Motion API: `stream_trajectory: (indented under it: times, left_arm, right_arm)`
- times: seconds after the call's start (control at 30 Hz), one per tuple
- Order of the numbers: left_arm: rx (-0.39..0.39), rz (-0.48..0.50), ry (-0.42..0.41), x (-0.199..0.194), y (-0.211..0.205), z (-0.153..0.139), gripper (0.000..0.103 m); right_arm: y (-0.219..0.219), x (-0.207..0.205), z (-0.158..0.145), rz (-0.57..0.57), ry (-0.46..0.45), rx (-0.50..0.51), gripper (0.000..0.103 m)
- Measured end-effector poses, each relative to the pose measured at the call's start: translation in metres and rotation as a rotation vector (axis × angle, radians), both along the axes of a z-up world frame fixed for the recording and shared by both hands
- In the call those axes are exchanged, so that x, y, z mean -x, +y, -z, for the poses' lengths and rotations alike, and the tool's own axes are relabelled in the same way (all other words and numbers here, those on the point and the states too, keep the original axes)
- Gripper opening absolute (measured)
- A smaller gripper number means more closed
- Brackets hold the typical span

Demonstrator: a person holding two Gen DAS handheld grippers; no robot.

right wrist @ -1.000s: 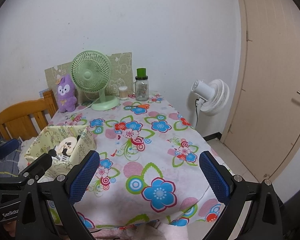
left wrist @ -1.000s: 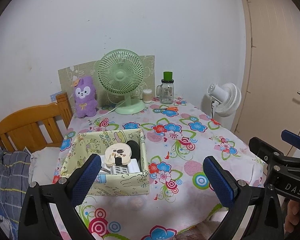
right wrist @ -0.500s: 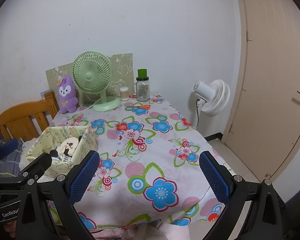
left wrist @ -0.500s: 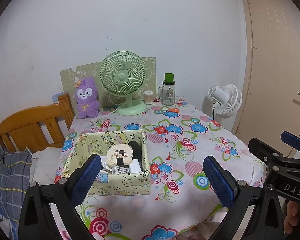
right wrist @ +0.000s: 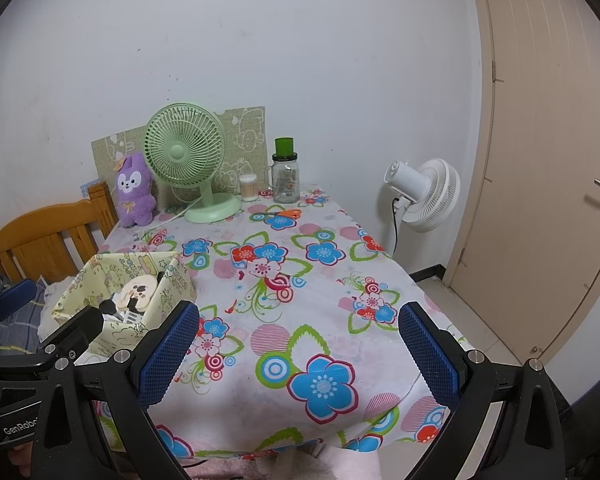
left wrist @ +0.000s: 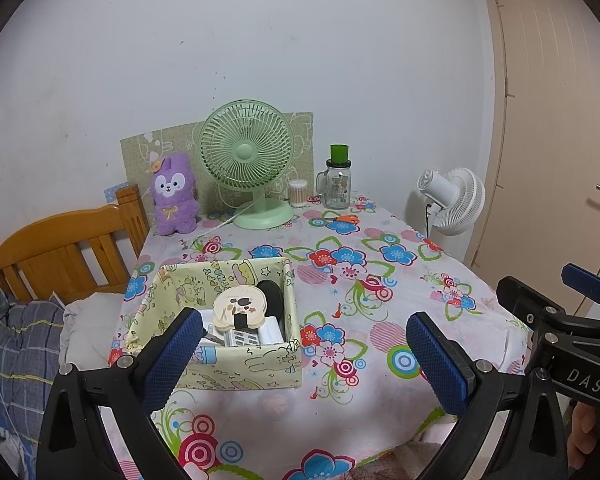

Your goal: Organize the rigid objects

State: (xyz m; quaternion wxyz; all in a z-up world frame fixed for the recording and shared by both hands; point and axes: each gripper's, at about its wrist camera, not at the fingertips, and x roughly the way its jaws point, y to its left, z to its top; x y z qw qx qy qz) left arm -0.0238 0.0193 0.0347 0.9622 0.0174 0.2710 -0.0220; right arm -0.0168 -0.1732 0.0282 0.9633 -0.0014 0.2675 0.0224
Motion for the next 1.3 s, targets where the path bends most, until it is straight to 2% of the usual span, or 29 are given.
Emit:
stream_trajectory:
  times: [1.3]
  left_arm:
    - [0.008,-0.004,0.002,-0.0021,-0.0052,0.0003,0.103]
  right_arm:
    - [0.0011,-0.0016,0.0008,-0.02,-0.01,-0.012,0.101]
